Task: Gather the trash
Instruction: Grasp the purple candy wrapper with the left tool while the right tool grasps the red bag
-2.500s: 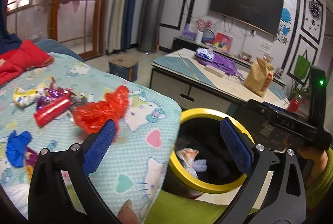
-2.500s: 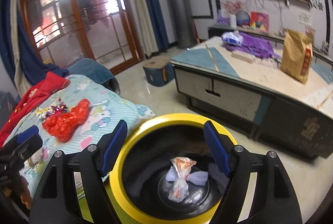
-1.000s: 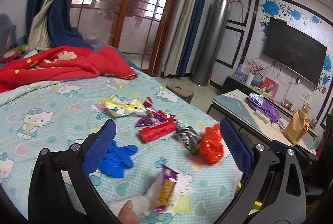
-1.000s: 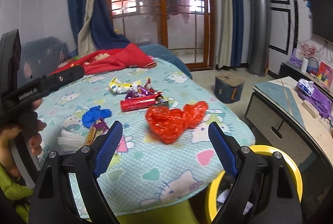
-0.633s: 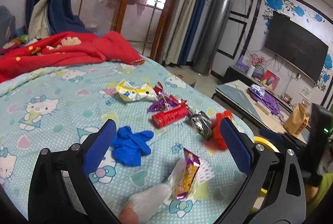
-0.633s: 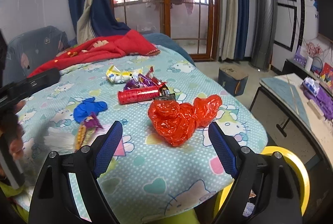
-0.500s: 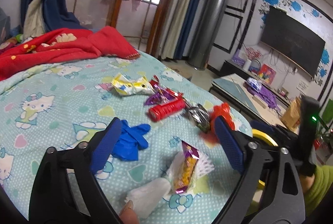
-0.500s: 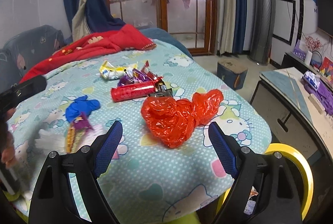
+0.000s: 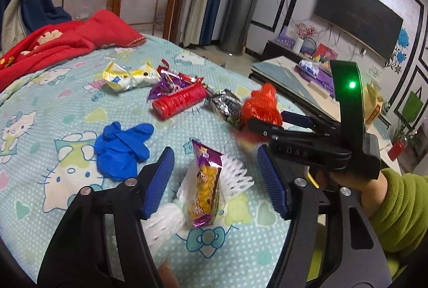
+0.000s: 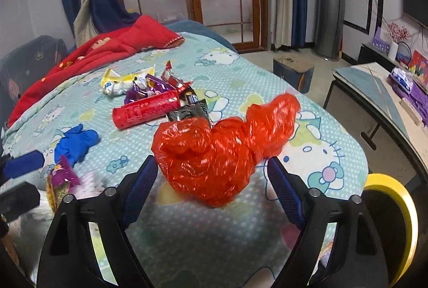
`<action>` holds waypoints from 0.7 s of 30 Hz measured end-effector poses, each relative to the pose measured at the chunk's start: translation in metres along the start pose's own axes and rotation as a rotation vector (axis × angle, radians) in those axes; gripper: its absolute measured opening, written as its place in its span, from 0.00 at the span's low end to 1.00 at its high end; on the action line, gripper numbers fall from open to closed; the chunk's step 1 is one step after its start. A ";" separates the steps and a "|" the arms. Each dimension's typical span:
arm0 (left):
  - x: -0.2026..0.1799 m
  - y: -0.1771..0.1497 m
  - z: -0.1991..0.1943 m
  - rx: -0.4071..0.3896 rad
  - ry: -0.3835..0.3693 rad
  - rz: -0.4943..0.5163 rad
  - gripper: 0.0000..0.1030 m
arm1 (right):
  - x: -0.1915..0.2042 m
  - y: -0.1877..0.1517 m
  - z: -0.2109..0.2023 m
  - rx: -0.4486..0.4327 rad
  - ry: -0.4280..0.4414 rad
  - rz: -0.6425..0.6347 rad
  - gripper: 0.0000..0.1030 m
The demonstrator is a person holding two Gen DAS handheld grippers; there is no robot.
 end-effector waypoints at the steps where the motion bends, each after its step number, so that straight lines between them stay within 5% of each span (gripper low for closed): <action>1: 0.000 -0.002 0.003 0.010 0.003 0.001 0.49 | -0.001 -0.003 0.002 0.011 0.005 0.006 0.65; 10: 0.004 -0.015 0.012 0.060 0.014 0.009 0.25 | -0.009 -0.008 -0.004 0.014 0.016 0.018 0.32; 21: 0.013 0.019 -0.016 -0.040 -0.029 -0.084 0.11 | -0.010 -0.002 -0.016 -0.023 0.012 -0.004 0.19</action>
Point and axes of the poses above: each gripper's, at about its wrist camera, not at the fingertips, and z roughly the way its jaws point, x to its left, y to its top, the point moved 9 cm from there along z, roughly the way its jaws point, and after that the axes turned 9 degrees about -x, right-handed, at the moved point
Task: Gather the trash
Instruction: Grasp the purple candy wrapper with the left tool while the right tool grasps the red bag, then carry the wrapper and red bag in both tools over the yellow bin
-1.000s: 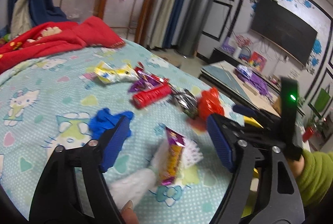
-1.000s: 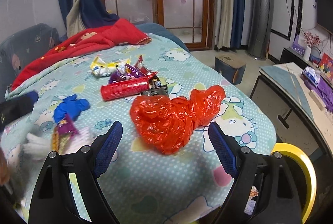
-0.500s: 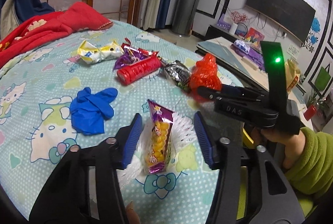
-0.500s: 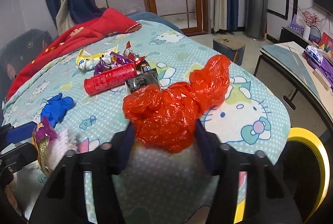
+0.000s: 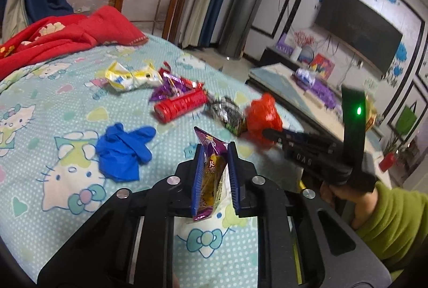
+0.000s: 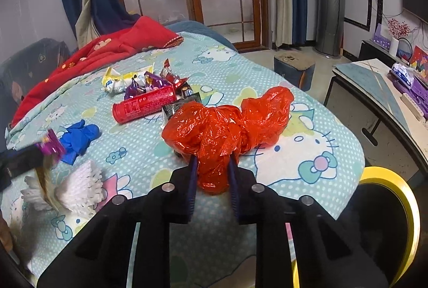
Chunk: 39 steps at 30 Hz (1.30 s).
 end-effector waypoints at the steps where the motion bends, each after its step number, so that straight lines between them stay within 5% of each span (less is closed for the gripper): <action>1: 0.002 0.005 -0.003 -0.012 0.000 -0.008 0.11 | 0.000 0.001 -0.001 -0.004 0.002 -0.001 0.18; 21: -0.020 0.028 -0.024 -0.098 -0.025 0.008 0.10 | 0.047 0.021 -0.071 -0.106 0.157 -0.090 0.17; 39: -0.059 0.026 -0.023 -0.096 -0.080 0.043 0.10 | 0.016 0.025 -0.114 -0.144 0.101 -0.070 0.17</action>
Point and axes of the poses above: each gripper's, at about its wrist camera, not at the fingertips, and z roughly the way its jaws point, x to its left, y to its top, the point moved 9 cm from there along z, roughly the way its jaws point, and after that the axes turned 9 degrees about -x, right-handed, at the moved point
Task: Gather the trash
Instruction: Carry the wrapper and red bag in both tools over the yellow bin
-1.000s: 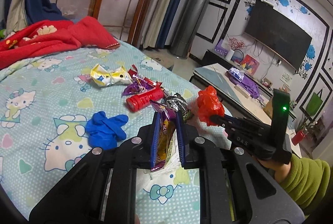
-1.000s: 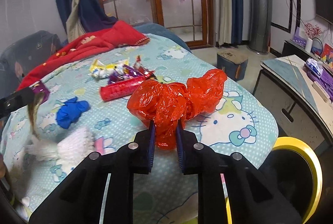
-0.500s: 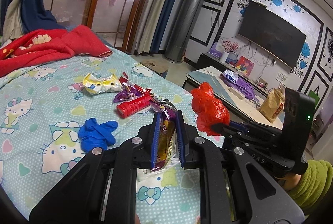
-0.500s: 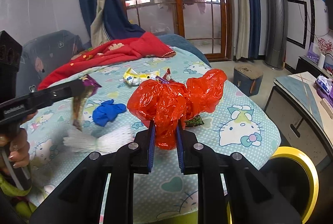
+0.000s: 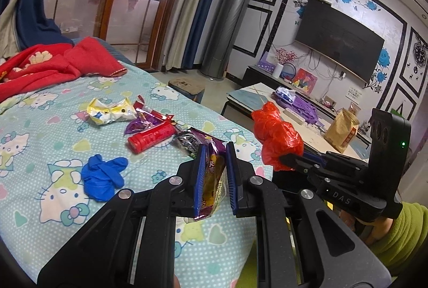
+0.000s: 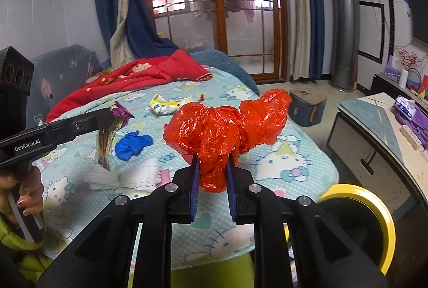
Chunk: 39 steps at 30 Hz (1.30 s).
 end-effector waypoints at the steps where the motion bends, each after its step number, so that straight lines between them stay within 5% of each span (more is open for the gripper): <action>1: -0.003 0.000 0.001 0.001 -0.005 0.001 0.10 | -0.003 0.000 -0.003 -0.002 -0.006 0.002 0.17; 39: -0.106 -0.031 0.053 0.092 -0.168 0.112 0.10 | -0.114 -0.023 -0.065 -0.021 -0.220 0.139 0.17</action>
Point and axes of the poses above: each gripper's, at about its wrist camera, not at the fingertips, and z roughly the way its jaws point, x to its left, y to its top, the point moved 9 cm from there along z, roughly the way its jaws point, and after that the axes turned 9 degrees about -x, right-handed, at the moved point
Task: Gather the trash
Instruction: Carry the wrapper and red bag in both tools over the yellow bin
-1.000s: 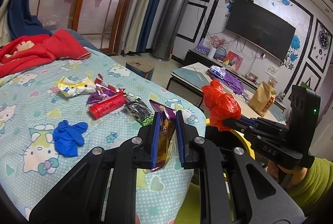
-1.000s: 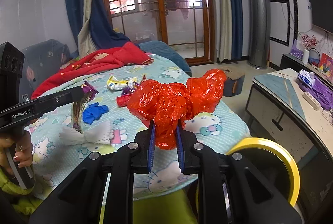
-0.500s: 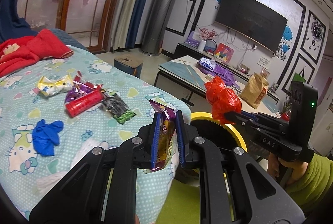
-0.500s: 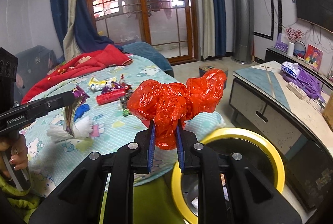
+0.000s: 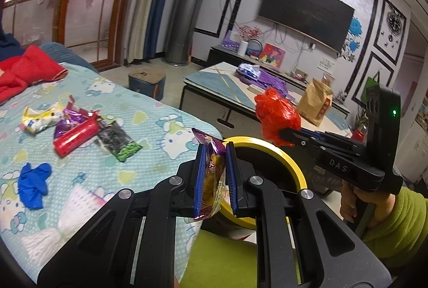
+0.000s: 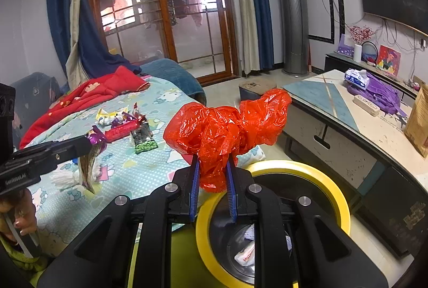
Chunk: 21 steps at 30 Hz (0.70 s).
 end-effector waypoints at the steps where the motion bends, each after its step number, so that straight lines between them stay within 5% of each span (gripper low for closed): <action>1: -0.004 -0.001 0.003 0.005 -0.008 0.007 0.10 | -0.003 0.000 0.000 0.001 -0.004 0.005 0.17; 21: -0.047 -0.028 0.047 0.094 -0.114 0.077 0.10 | -0.048 -0.024 0.008 0.110 -0.076 0.097 0.17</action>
Point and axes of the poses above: each gripper's, at about its wrist camera, not at the fingertips, and z roughly the way its jaws point, x to its left, y to its top, the point moved 9 cm from there along z, roughly the way its jaws point, and after that the axes turned 9 degrees about -x, right-handed, at the moved point
